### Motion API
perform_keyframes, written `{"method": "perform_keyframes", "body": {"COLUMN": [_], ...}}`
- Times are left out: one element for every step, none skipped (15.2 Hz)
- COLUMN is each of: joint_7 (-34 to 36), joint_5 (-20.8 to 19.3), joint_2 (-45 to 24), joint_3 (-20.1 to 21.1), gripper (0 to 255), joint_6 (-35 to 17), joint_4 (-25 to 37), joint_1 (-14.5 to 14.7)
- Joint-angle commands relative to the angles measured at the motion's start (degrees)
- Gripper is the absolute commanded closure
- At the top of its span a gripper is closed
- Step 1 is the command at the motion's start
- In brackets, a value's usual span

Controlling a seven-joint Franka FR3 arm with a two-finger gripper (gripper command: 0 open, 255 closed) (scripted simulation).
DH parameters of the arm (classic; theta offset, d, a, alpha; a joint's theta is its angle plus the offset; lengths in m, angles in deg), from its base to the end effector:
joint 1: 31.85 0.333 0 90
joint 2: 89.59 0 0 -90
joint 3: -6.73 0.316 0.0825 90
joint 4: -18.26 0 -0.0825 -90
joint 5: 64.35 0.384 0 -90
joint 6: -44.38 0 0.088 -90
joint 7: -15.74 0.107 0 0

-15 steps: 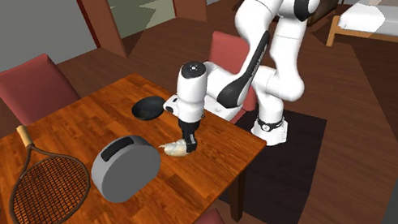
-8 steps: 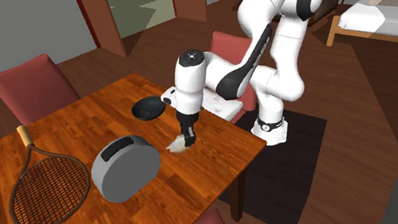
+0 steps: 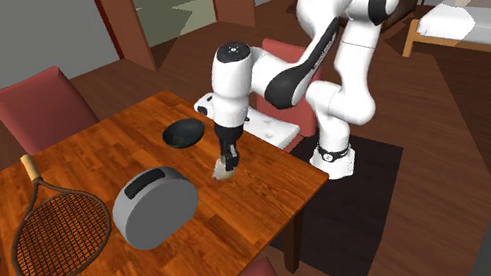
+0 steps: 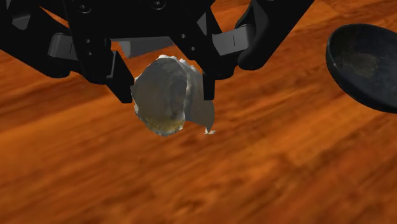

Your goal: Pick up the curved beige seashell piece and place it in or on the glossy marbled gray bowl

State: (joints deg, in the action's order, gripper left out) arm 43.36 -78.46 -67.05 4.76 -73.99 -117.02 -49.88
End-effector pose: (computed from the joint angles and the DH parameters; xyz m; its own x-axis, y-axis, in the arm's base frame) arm 0.4087 -0.1633 0.4875 0.7473 -0.6411 0.1747 -0.6637 -0.7333 0.1479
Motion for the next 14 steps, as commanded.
{"method": "perform_keyframes", "body": {"joint_7": [-0.37, -0.54, -0.7, -0.86, -1.01, -1.17, -1.28, -2.66, -4.04, -5.42, -6.81, -8.21, -9.61, -11.02], "joint_5": [0.16, 0.26, 0.35, 0.44, 0.52, 0.6, 0.66, 0.35, 0.04, -0.26, -0.54, -0.81, -1.05, -1.27], "joint_2": [0.38, 0.54, 0.67, 0.8, 0.91, 1.0, 1.07, 1.16, 1.2, 1.16, 1.06, 0.9, 0.67, 0.38], "joint_3": [-0.01, 0.01, 0.04, 0.06, 0.08, 0.11, 0.12, -0.92, -1.98, -3.04, -4.1, -5.17, -6.23, -7.3], "gripper": [255, 255, 255, 255, 255, 255, 255, 255, 255, 255, 255, 255, 255, 255], "joint_6": [1.44, 2.21, 2.99, 3.76, 4.53, 5.29, 5.85, 5.47, 5.08, 4.7, 4.31, 3.92, 3.53, 3.13], "joint_4": [1.06, 1.7, 2.35, 3.01, 3.68, 4.36, 4.86, 4.68, 4.57, 4.53, 4.54, 4.63, 4.78, 4.99], "joint_1": [0.03, 0.05, 0.08, 0.1, 0.13, 0.15, 0.16, -0.39, -0.94, -1.48, -2.03, -2.56, -3.09, -3.61]}}
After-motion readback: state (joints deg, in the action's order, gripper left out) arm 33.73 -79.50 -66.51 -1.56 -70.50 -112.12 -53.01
